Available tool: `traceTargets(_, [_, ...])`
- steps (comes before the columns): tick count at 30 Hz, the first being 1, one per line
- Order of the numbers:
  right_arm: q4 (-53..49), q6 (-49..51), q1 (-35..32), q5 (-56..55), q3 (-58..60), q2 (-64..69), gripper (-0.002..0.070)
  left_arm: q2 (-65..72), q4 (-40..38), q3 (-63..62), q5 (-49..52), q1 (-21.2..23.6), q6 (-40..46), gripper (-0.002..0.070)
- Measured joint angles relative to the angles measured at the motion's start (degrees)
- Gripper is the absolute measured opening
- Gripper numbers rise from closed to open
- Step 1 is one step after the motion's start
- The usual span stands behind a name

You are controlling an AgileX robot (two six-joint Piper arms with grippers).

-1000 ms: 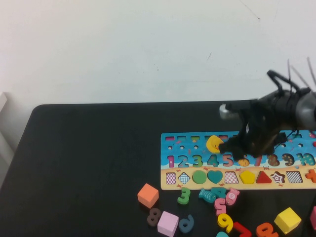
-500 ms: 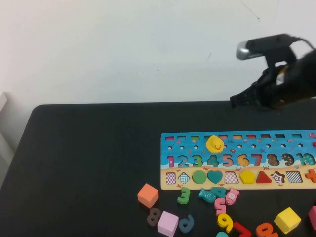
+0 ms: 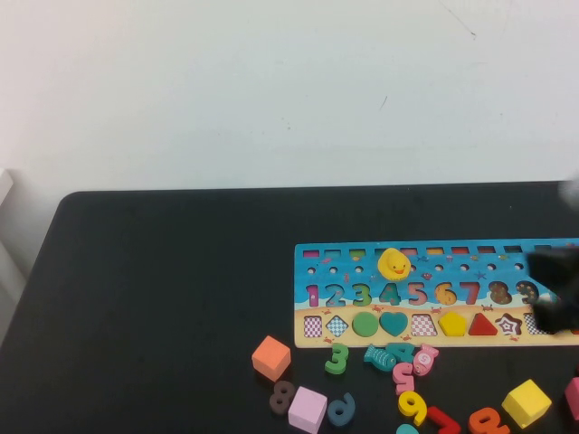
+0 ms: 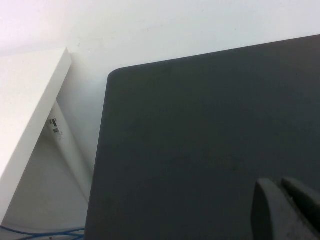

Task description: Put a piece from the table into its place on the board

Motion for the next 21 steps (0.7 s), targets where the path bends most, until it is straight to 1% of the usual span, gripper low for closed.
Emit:
traceTargets(4, [0.4,0.0,0.2,0.2,6.4,-11.8,0.0019,0.0,0.0,0.0,0.0,0.0,0.0,-0.0001])
traceTargets(9, [2.6,0.0,0.4,4.0,13.2,-26.1,0.0019,0.0,0.0,0.0,0.0,0.0,0.0,-0.0001])
traceTargets(15, [5.5,0.0,0.4,14.3,17.8,-35.4,0.0019,0.0,0.0,0.0,0.0,0.0,0.0,-0.0001])
traceTargets(18, [6.1,0.1,0.4,19.9,19.7,-37.5,0.0019,0.0,0.0,0.0,0.0,0.0,0.0,-0.0001])
traceTargets(19, [6.2,0.0,0.4,20.9,20.5,-38.5,0.0019,0.0,0.0,0.0,0.0,0.0,0.0,-0.0001])
traceTargets(21, [6.2,-1.2,0.4,19.1,21.4,-39.8,0.0019,0.0,0.0,0.0,0.0,0.0,0.0,-0.0001])
